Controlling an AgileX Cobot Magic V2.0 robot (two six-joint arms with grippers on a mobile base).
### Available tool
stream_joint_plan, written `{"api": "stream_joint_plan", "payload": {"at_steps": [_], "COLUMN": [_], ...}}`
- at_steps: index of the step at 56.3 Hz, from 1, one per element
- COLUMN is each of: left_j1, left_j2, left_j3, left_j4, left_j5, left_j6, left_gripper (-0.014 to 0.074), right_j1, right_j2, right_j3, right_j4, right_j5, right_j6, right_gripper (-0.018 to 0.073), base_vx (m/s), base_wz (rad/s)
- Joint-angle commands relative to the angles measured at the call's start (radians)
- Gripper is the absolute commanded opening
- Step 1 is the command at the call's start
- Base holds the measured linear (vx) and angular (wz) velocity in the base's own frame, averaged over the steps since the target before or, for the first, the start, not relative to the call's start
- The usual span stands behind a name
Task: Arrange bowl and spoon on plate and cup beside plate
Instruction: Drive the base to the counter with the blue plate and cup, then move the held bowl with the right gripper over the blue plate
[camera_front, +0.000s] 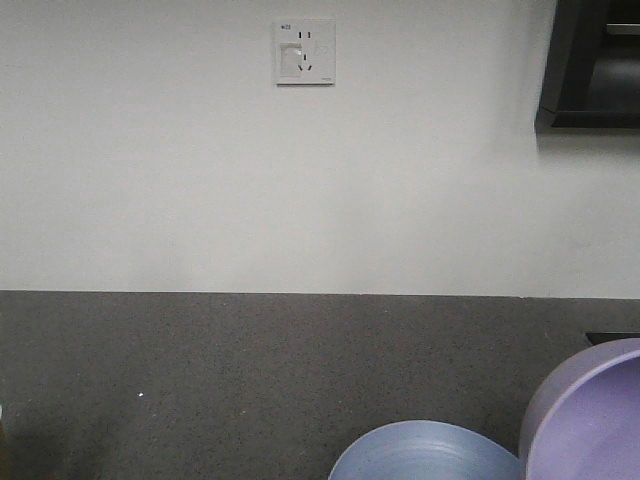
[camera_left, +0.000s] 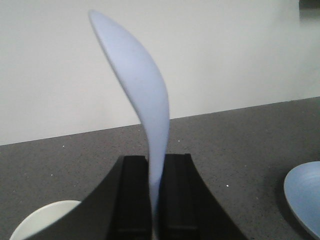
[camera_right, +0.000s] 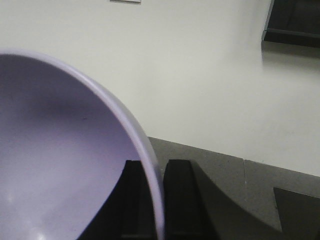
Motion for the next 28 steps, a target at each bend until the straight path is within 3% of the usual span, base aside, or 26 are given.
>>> {"api": "stream_joint_plan", "payload": {"at_steps": [1,28], "left_j1": [-0.007,-0.007], "left_j2": [0.001,0.001], "left_j3": [-0.025,-0.025], "left_j4": [-0.025,-0.025], "left_j5": [-0.070,-0.070], "left_j6": [-0.003,-0.003], "left_gripper": [-0.0003,-0.0003], "right_j1": [-0.006,-0.005], "right_j2": [0.005,0.005], "right_j3": [-0.027,-0.027], "right_j4": [0.033,0.033], "right_j5": [-0.062,-0.062], "right_j6": [-0.007,-0.007], "right_gripper": [-0.0008,-0.0008], "base_vx": [0.08,0.02], "base_wz": [-0.02,-0.01]}}
